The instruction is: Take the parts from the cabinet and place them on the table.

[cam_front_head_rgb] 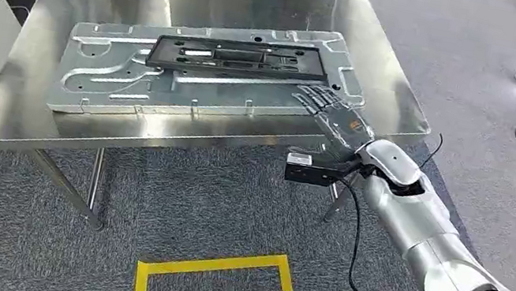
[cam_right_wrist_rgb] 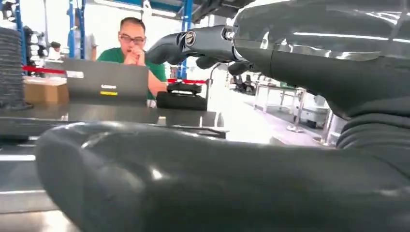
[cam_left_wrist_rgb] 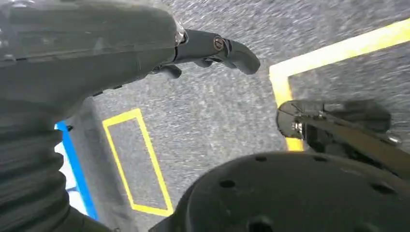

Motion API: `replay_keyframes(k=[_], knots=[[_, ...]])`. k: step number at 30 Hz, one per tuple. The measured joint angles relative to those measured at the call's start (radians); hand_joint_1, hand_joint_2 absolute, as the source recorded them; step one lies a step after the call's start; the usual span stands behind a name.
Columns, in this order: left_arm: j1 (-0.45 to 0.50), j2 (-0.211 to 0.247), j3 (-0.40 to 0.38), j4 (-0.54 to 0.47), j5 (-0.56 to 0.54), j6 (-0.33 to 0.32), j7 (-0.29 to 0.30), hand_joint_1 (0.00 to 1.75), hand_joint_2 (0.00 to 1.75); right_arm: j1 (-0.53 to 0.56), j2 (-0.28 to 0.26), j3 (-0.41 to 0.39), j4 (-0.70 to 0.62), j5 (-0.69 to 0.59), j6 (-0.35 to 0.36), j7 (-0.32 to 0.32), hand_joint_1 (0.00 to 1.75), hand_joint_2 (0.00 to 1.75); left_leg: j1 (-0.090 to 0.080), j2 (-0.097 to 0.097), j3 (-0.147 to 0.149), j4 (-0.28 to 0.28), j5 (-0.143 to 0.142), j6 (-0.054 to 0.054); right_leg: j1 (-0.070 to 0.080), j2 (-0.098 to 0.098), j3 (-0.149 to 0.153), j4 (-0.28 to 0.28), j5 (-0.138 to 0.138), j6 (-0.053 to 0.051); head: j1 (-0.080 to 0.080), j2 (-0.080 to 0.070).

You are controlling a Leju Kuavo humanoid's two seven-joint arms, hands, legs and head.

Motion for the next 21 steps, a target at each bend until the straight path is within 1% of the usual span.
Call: replay_keyframes(k=[1,2,3,4,5,6,7,8,9,10,11,12,13,14,15,16,17,18,19,20,21], knots=[[0.004,0.001,0.001,0.000,0.000,0.002,0.000,0.00,0.00,-0.001,-0.001,-0.011,0.000,-0.002,-0.005,0.002,0.00,0.00,-0.006,0.000,0.072,-0.091,-0.025,0.013,0.002,0.000,-0.008,0.002,0.006,0.004,0.000,0.000],[0.007,0.000,0.002,0.000,0.000,0.004,0.000,0.00,0.00,-0.002,-0.010,-0.025,0.002,-0.010,-0.010,0.002,0.00,0.00,-0.006,-0.001,0.105,-0.159,-0.042,0.014,0.004,0.000,-0.011,0.004,0.012,0.007,0.000,0.000],[0.010,0.000,0.004,0.000,0.003,0.004,-0.002,0.00,0.00,-0.002,-0.016,-0.041,0.005,-0.021,-0.016,0.002,0.00,0.00,-0.007,-0.006,0.102,-0.163,-0.042,0.012,0.001,-0.001,-0.016,0.002,0.024,0.013,0.000,0.000],[0.011,-0.002,0.007,0.000,0.010,0.005,-0.006,0.00,0.00,0.001,-0.023,-0.057,0.011,-0.036,-0.025,0.001,0.00,0.00,-0.009,-0.009,0.096,-0.162,-0.035,0.015,-0.004,-0.002,-0.021,-0.003,0.034,0.020,0.000,0.000],[0.011,-0.005,0.010,0.000,0.012,0.005,-0.009,0.00,0.00,0.008,-0.034,-0.073,0.017,-0.054,-0.035,-0.003,0.00,0.00,-0.011,-0.010,0.092,-0.172,-0.022,0.019,-0.002,-0.002,-0.021,-0.010,0.044,0.026,0.000,0.000],[0.012,-0.010,0.013,0.000,0.016,0.006,-0.010,0.00,0.00,0.020,-0.051,-0.097,0.025,-0.080,-0.054,-0.011,0.00,0.00,0.005,-0.005,0.088,-0.192,-0.003,0.025,0.000,-0.001,-0.024,-0.010,0.038,0.030,0.000,0.000],[0.014,-0.008,0.016,0.000,0.020,0.009,-0.012,0.00,0.00,0.035,-0.067,-0.132,0.038,-0.118,-0.085,-0.022,0.00,0.00,0.005,-0.001,0.079,-0.196,0.008,0.032,0.000,0.002,-0.033,0.013,-0.003,0.041,0.000,0.000],[0.014,-0.008,0.018,0.000,0.021,0.010,-0.015,0.00,0.00,0.054,-0.077,-0.163,0.052,-0.153,-0.108,-0.032,0.00,0.00,0.006,-0.001,0.067,-0.195,0.019,0.034,-0.005,0.001,-0.053,0.074,-0.061,0.049,0.000,0.000],[0.014,-0.010,0.019,0.000,0.021,0.013,-0.016,0.00,0.00,0.089,-0.093,-0.221,0.083,-0.227,-0.141,-0.054,0.00,0.00,0.007,-0.003,0.054,-0.195,0.029,0.035,-0.012,0.000,-0.076,0.153,-0.115,0.057,0.000,0.000],[0.014,-0.011,0.021,0.000,0.022,0.016,-0.017,0.00,0.00,0.133,-0.099,-0.275,0.112,-0.294,-0.161,-0.083,0.00,0.00,0.007,-0.004,0.042,-0.195,0.038,0.035,-0.016,0.000,-0.094,0.227,-0.155,0.064,0.000,0.000],[0.014,-0.011,0.024,0.000,0.023,0.019,-0.017,0.00,0.00,0.183,-0.099,-0.337,0.149,-0.362,-0.174,-0.123,0.00,0.00,0.009,-0.007,0.029,-0.192,0.047,0.034,-0.020,-0.001,-0.102,0.285,-0.172,0.070,0.000,0.000],[0.014,-0.012,0.026,0.000,0.023,0.020,-0.017,0.00,0.00,0.231,-0.098,-0.396,0.191,-0.426,-0.158,-0.152,0.00,0.00,0.011,-0.009,0.017,-0.189,0.054,0.031,-0.025,-0.001,-0.092,0.300,-0.158,0.075,0.000,0.000],[0.012,-0.013,0.028,0.000,0.019,0.020,-0.015,0.00,0.00,0.280,-0.094,-0.461,0.243,-0.527,-0.090,-0.124,0.00,0.00,0.013,-0.009,0.003,-0.183,0.061,0.028,-0.029,-0.002,-0.061,0.274,-0.119,0.079,0.000,0.000],[0.010,-0.014,0.029,0.000,0.014,0.020,-0.008,0.00,0.00,0.328,-0.077,-0.531,0.292,-0.630,0.002,-0.061,0.00,0.00,0.016,-0.009,-0.008,-0.176,0.065,0.023,-0.032,-0.003,-0.008,0.209,-0.079,0.083,0.000,0.000],[0.007,-0.014,0.029,0.000,0.006,0.020,-0.004,0.00,0.00,0.382,-0.034,-0.616,0.346,-0.715,0.088,0.053,0.00,0.00,0.017,-0.009,-0.017,-0.169,0.067,0.018,-0.035,-0.006,0.064,0.118,-0.059,0.085,0.000,0.000],[0.005,-0.014,0.029,0.000,0.002,0.021,-0.002,0.00,0.00,0.437,-0.003,-0.680,0.388,-0.763,0.120,0.151,0.00,0.00,0.017,-0.008,-0.020,-0.163,0.069,0.013,-0.036,-0.007,0.125,0.028,-0.100,0.082,0.000,0.000],[0.005,-0.014,0.029,0.000,0.002,0.024,-0.002,0.00,0.00,0.499,0.039,-0.739,0.424,-0.823,0.129,0.225,0.00,0.00,0.015,-0.010,-0.020,-0.159,0.073,0.004,-0.023,-0.005,0.156,-0.031,-0.120,0.068,0.000,0.000],[0.006,-0.014,0.029,0.000,0.003,0.027,-0.003,0.00,0.00,0.568,0.100,-0.810,0.459,-0.906,0.119,0.256,0.00,0.00,0.014,-0.008,-0.016,-0.166,0.078,-0.005,-0.023,-0.003,0.148,-0.018,-0.112,0.058,0.000,0.000],[0.008,-0.014,0.030,0.000,0.006,0.029,-0.007,0.00,0.00,0.627,0.147,-0.875,0.485,-0.962,0.106,0.256,0.00,0.00,0.015,-0.007,-0.018,-0.166,0.084,-0.011,-0.021,-0.003,0.145,-0.016,-0.112,0.051,0.000,0.000],[0.010,-0.014,0.032,0.000,0.008,0.031,-0.011,0.00,0.00,0.677,0.202,-0.942,0.513,-0.997,0.098,0.256,0.00,0.00,0.014,-0.007,-0.020,-0.169,0.091,-0.022,-0.020,-0.002,0.137,-0.012,-0.106,0.042,0.000,0.000],[0.010,-0.013,0.033,0.000,0.007,0.032,-0.015,0.00,0.00,0.713,0.244,-0.988,0.535,-1.019,0.099,0.264,0.00,0.00,0.012,-0.003,-0.027,-0.163,0.090,-0.028,-0.031,-0.004,0.124,-0.016,-0.095,0.027,0.000,0.000]])
